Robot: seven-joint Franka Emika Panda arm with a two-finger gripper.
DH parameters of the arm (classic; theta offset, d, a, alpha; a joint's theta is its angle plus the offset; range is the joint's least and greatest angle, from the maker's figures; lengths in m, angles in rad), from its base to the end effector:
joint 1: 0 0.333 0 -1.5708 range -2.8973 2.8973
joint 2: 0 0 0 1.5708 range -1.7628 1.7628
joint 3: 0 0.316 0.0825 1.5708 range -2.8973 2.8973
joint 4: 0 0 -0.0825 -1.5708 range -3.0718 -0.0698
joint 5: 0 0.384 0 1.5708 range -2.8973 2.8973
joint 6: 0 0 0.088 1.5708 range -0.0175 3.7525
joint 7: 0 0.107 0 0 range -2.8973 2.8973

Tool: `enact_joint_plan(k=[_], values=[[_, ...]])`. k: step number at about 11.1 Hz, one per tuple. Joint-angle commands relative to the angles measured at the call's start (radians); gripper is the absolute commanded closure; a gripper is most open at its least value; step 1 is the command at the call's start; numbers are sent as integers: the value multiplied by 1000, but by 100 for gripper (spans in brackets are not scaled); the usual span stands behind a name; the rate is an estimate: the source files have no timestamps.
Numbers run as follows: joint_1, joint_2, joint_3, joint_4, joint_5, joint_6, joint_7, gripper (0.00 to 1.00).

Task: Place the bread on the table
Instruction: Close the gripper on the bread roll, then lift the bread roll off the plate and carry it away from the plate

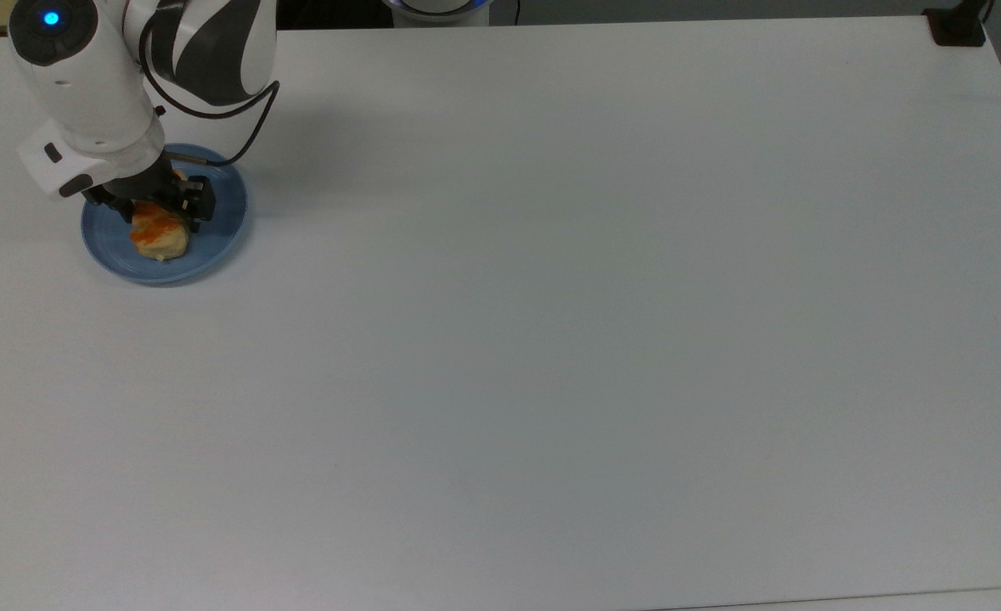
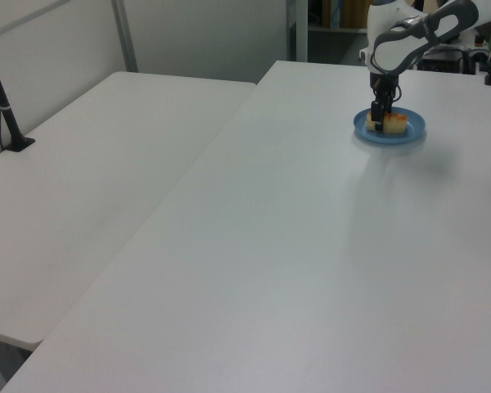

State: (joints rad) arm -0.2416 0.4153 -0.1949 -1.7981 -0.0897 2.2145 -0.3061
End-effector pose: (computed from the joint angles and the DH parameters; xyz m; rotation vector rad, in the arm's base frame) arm 0.5902 -0.2679 0.3228 2.9969 -0.0903 -0.0717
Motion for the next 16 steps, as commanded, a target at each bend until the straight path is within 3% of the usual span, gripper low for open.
enact_joint_plan(k=[1,3,5,10,13,16], values=[[4,-24,2,18,-15,-5,-21,59],[7,-26,3,130,-1,-158,-77,59],[5,-18,55,201,19,-207,-70,59],[18,48,182,253,36,-24,133,58],[79,124,187,256,53,69,319,59],[102,152,192,252,54,71,355,59]])
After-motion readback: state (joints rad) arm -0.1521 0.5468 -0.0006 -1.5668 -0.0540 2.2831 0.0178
